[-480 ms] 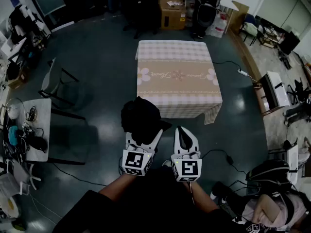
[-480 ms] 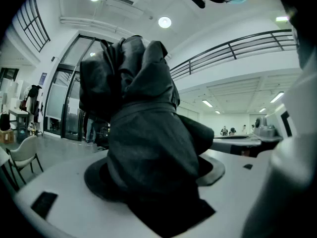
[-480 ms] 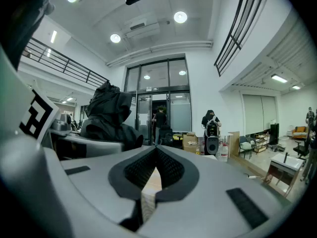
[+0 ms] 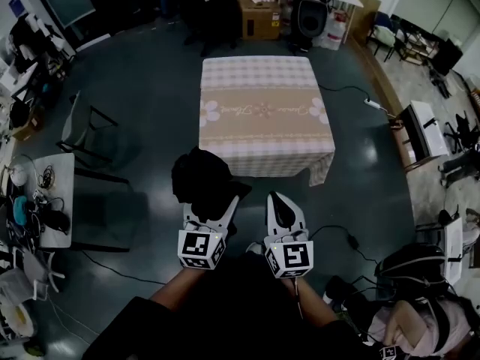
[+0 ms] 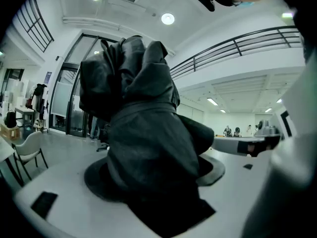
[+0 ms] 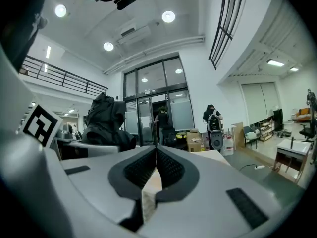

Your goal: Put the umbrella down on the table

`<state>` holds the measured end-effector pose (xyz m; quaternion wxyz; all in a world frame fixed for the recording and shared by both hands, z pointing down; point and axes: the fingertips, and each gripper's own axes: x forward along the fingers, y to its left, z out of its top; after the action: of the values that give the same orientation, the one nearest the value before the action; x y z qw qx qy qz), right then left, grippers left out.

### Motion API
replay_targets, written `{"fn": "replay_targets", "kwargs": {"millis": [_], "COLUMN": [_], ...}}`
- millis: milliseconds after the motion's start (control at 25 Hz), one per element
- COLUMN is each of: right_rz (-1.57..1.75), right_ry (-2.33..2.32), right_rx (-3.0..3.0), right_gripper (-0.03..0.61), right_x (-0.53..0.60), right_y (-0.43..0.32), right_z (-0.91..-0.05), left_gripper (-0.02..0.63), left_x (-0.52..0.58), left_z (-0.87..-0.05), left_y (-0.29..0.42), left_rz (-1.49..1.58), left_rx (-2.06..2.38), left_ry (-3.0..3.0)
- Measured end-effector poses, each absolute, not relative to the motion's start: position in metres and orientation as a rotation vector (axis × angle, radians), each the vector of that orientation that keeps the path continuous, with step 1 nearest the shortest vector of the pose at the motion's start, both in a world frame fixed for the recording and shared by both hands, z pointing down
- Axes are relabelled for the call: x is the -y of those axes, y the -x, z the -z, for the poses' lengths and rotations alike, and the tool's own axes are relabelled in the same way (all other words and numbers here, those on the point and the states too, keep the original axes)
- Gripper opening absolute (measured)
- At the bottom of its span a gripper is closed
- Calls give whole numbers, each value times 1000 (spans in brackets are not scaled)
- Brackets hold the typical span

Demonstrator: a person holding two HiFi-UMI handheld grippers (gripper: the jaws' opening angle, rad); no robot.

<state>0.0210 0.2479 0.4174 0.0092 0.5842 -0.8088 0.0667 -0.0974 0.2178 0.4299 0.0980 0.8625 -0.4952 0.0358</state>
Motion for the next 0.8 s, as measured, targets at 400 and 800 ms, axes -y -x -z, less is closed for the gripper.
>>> {"fn": "replay_targets", "kwargs": {"millis": [400,800], "right_rz": [-209,-255], "right_ry": [-1849,-1892], "right_rx": [2478,2478], "right_gripper": [17,17], "right_x": [-242,-182], "right_y": [-61,-64], "right_z": [-432,-435], "left_gripper": [359,359], "left_x": [-207,-144], "left_z": [-432,-443], "left_y": [88,74], "left_rz": [-117,-124], "left_rx": [1509,1420], "left_ry": [-2530,-2554]}}
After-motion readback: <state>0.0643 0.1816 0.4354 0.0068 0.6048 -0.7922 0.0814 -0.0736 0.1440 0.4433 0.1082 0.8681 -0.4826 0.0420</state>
